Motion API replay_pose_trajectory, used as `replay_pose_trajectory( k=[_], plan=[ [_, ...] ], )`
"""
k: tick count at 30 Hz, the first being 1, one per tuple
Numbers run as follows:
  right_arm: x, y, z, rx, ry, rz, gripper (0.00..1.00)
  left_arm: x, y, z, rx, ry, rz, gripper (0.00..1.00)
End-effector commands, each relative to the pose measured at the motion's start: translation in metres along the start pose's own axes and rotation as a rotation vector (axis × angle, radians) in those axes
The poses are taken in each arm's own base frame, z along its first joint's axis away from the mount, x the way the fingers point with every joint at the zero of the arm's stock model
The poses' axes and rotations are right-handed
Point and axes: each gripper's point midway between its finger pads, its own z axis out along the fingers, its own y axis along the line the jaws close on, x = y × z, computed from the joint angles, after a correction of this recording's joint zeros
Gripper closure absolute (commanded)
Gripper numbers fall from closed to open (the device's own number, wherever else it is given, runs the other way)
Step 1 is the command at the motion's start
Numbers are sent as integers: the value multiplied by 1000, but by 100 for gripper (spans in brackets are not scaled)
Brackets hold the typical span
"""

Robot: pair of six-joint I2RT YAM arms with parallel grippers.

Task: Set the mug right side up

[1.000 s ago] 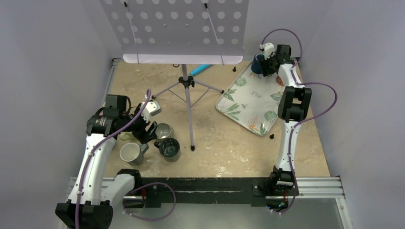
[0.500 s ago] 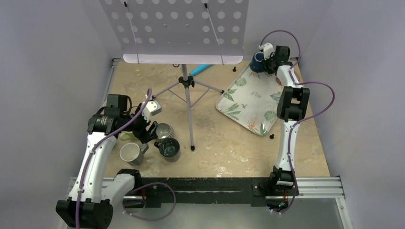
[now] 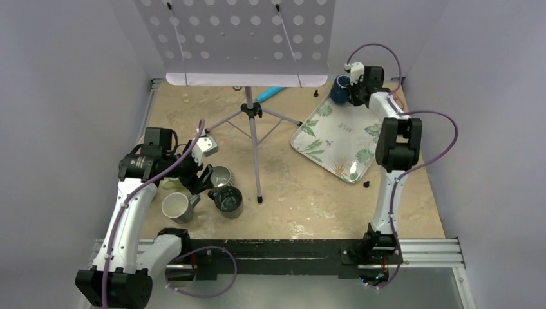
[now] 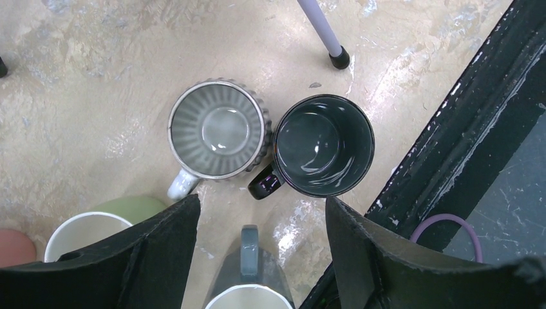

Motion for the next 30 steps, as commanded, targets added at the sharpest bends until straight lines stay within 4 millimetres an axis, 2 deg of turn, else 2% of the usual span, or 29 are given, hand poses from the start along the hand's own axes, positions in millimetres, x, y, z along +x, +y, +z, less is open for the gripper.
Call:
replay_pose_trajectory(
  k=[1, 4, 7, 9, 11, 13, 14, 15, 19, 23, 26, 30],
  plan=[
    [-84, -9, -87, 39, -268, 294, 100, -7, -8, -3, 26, -34, 37, 25],
    [-70, 20, -109, -50, -266, 437, 100, -15, -8, -11, -9, -72, 44, 23],
    [-50, 50, -129, -139, -232, 552, 100, -27, -21, -19, 14, -132, 90, 21],
    [-34, 84, -144, -260, -214, 620, 100, -32, -24, -21, 13, -149, 116, 19],
    [-30, 108, -165, -348, -241, 674, 100, -45, -20, -21, -11, -198, 147, 19],
    [-35, 126, -194, -381, -285, 681, 100, -61, 1, -18, -100, -267, 130, 17],
    [-36, 146, -204, -405, -282, 663, 100, -68, 7, -16, -125, -300, 119, 17],
    [-40, 164, -219, -432, -291, 647, 100, -73, 5, -15, -109, -322, 127, 17],
    [-52, 201, -275, -534, -380, 672, 100, -87, -6, -17, -88, -407, 186, 17],
    [-56, 249, -331, -671, -427, 655, 100, -100, 17, -24, -287, -532, 285, 19],
    [-61, 287, -374, -814, -465, 669, 100, -102, 8, -19, -282, -603, 431, 20],
    [-73, 319, -422, -936, -530, 723, 100, -114, -13, -26, -208, -704, 492, 21]
  ],
)
